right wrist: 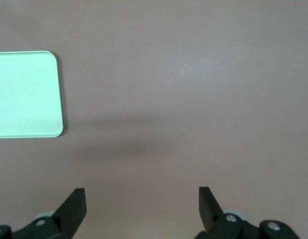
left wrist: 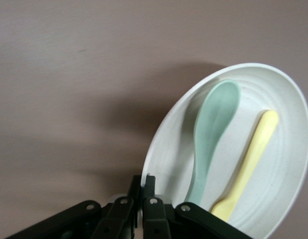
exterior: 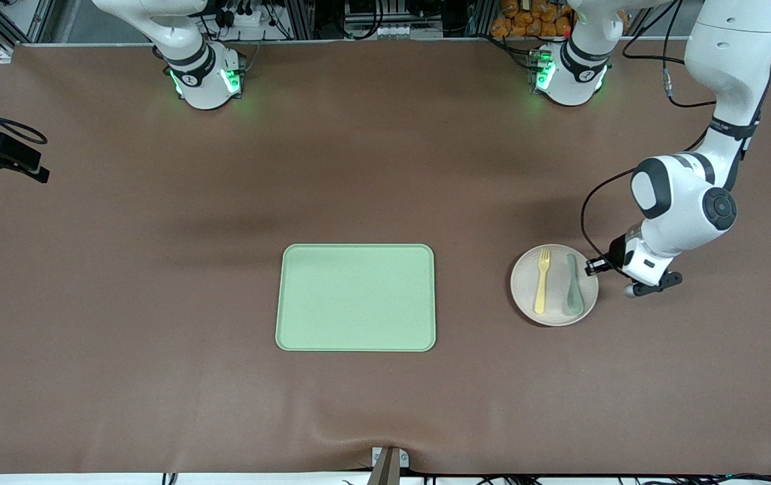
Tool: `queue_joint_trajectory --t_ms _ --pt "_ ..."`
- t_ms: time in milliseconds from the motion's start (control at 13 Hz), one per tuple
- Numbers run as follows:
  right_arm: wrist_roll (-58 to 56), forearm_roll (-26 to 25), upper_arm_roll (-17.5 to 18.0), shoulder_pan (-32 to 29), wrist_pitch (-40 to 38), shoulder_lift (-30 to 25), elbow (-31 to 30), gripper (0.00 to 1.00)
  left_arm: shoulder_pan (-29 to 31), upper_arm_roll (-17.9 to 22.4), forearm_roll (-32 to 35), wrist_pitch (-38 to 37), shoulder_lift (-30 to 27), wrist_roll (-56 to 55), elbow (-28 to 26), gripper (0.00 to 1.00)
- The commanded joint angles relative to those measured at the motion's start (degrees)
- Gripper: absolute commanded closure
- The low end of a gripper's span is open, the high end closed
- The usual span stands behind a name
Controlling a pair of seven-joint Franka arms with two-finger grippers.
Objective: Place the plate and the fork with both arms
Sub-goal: 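Lower the left gripper and close it on the plate rim, then slide the white plate onto the green placemat with the left gripper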
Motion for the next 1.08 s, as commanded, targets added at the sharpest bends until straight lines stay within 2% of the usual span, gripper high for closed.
queue_joint_trajectory --t_ms 0,232,540,1003 --pt "0.6 0.9 0.2 -0.4 1.0 -1.6 -2.0 0.0 0.1 -3.0 -1.5 -4.8 0.0 -0.3 4.5 1.0" --pt "0.6 0.9 0.2 -0.4 1.0 -1.6 -2.0 0.0 -0.2 -6.7 -1.5 -9.7 0.0 -4.3 9.4 1.0" --pt "0.6 0.9 0.2 -0.4 1.0 -1.6 -2.0 0.0 -2.0 -12.4 -1.5 -10.5 2.1 -12.4 15.7 1.0" --pt "0.6 0.9 0.1 -0.5 0.9 -1.6 -2.0 0.0 -14.8 -12.0 -0.8 -10.1 11.2 -26.0 26.0 1.0"
